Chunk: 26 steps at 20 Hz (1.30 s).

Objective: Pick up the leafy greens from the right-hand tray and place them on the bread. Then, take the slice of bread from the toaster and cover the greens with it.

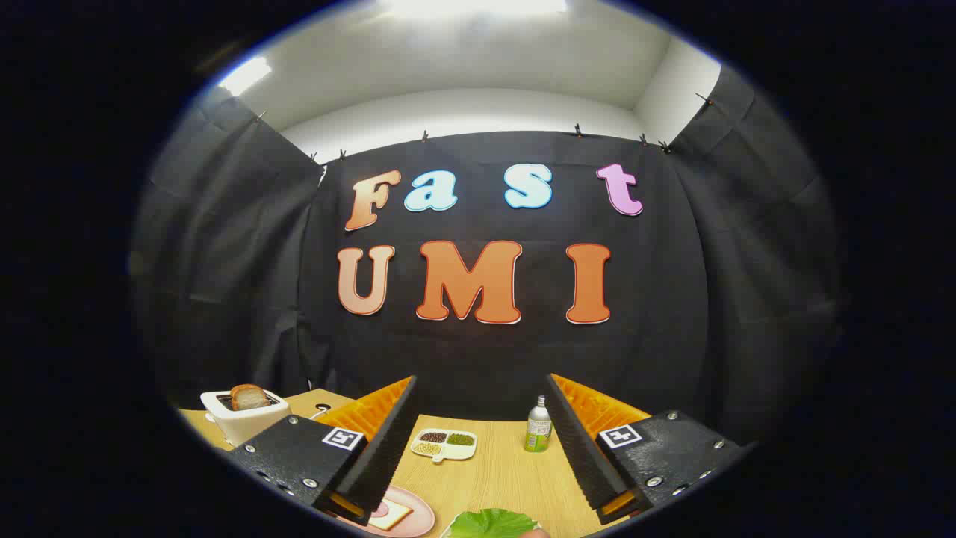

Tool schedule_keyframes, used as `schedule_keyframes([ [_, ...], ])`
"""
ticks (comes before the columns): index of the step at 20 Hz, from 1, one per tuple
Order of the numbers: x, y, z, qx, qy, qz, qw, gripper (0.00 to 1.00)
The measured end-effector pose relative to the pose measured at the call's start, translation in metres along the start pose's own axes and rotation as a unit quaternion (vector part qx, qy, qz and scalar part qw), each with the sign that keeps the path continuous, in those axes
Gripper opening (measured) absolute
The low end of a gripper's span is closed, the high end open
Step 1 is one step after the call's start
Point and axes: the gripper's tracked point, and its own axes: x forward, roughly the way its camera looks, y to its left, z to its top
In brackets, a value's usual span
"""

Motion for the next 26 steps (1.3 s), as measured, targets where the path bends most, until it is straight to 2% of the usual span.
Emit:
schedule_keyframes([
  [15,0.003,0.014,-0.003,0.022,0.003,0.026,0.999,0.99],
  [20,0.007,0.019,-0.038,0.036,0.057,0.034,0.997,0.99],
  [26,0.010,0.020,-0.088,0.052,0.155,0.037,0.986,0.99],
])
